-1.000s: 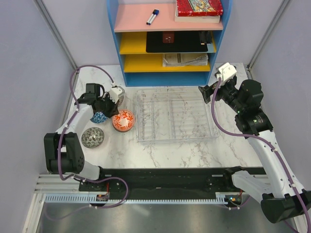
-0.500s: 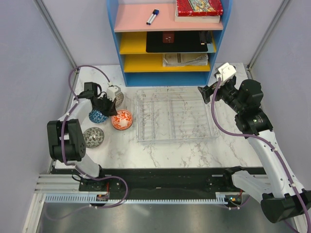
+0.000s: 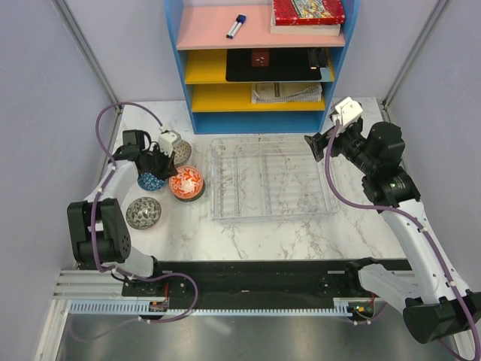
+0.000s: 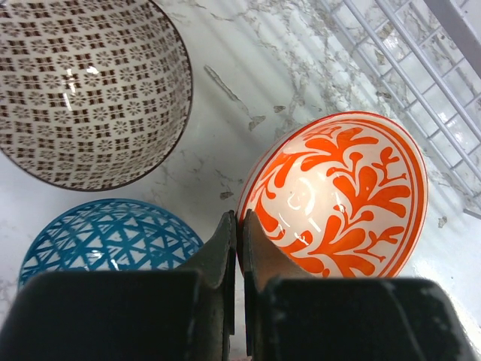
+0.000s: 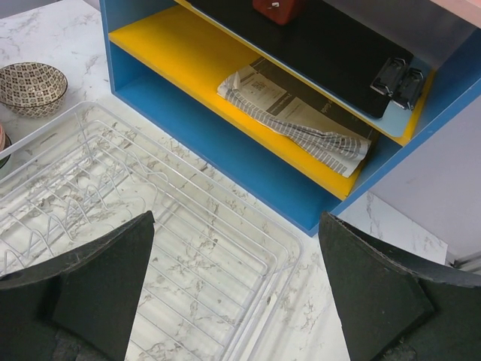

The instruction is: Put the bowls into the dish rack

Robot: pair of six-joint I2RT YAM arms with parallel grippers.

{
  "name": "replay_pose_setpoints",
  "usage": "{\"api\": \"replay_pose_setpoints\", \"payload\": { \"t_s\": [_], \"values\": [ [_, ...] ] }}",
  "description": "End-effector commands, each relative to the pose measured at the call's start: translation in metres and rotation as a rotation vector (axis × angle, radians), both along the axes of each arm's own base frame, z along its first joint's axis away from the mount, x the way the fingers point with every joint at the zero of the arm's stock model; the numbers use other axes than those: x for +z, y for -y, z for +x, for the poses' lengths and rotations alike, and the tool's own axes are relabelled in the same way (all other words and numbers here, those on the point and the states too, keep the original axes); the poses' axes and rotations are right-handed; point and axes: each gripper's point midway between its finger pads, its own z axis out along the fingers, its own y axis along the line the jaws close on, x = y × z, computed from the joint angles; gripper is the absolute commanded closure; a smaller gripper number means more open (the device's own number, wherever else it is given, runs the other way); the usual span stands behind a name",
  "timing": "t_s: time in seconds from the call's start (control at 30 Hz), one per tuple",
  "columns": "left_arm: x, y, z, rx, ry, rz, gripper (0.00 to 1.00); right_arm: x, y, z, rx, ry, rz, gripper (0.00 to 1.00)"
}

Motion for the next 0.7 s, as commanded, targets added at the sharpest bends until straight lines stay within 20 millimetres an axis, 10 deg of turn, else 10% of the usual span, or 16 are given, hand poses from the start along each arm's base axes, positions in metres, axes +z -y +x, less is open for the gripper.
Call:
{"api": "replay_pose_setpoints", "payload": {
  "t_s": [0.0,0.4,0.67],
  "values": [
    [0.028,-0.007,0.019,0.063,0.144,0.004,0.98,0.008,-0.006,-0.001,0.031,0.023,0.005,0.02],
    [0.095,0.03,0.003,-0.09,0.198,-0.177,0.98,0.003,-0.023,0.0,0.102,-0.049,0.062,0.02],
    [0.167,0.073,-0.012,-0.251,0.269,-0.3,0.98,-0.001,-0.085,-0.013,0.407,-0.32,0.342,0.02]
  ]
}}
